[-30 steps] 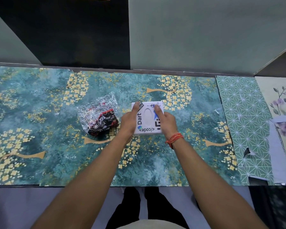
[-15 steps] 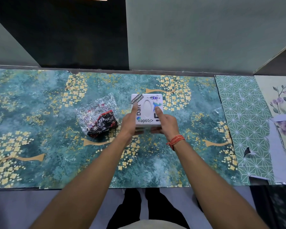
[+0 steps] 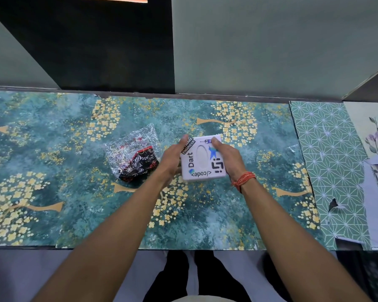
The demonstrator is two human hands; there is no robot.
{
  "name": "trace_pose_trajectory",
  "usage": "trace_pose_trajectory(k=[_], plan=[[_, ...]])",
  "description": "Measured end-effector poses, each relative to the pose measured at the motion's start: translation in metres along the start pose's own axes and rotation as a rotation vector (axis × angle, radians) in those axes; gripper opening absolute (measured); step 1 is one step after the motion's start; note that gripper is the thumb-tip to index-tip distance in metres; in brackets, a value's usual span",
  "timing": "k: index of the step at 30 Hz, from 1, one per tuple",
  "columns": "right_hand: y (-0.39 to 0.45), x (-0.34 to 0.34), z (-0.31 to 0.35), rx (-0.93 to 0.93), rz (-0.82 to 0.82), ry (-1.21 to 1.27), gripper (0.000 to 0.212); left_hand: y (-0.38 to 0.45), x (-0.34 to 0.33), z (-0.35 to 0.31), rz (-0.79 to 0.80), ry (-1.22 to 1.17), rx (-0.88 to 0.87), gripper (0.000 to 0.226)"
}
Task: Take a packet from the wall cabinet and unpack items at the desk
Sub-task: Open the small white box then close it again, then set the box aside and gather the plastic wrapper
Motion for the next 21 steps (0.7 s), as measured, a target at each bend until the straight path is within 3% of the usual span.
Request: trace_pose_trajectory(k=[3, 7, 13, 21], plan=[[0.0, -0.006, -0.004, -0.023, 0.06, 0.042, 0.036, 0.007, 0.007, -0.009, -0.053, 0.089, -0.069, 0.05], [-0.002, -0.01, -0.005, -0.106, 0.142, 0.025, 0.037, 0.01, 0.015, -0.002, -0.183, -0.036, -0.045, 0.045], [0.007, -0.015, -0.008, -0.09, -0.016, 0.037, 0.035, 0.019, 0.006, 0.015, -0.107, -0.004, 0.097, 0.039], [0.082, -0.04, 0.055, -0.046, -0.111, -0.215, 0.036, 0.091, 0.006, -0.014, -0.168, 0.22, -0.105, 0.026]])
Point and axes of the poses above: each hand's wrist, its own y-axis towards the middle knuckle, its own x-axis out of the back of the hand, z = x × y, the point moved 4 cm from there along y, towards the middle knuckle, and after that the axes turned 12 degrees about -x, right-handed, at the moved point
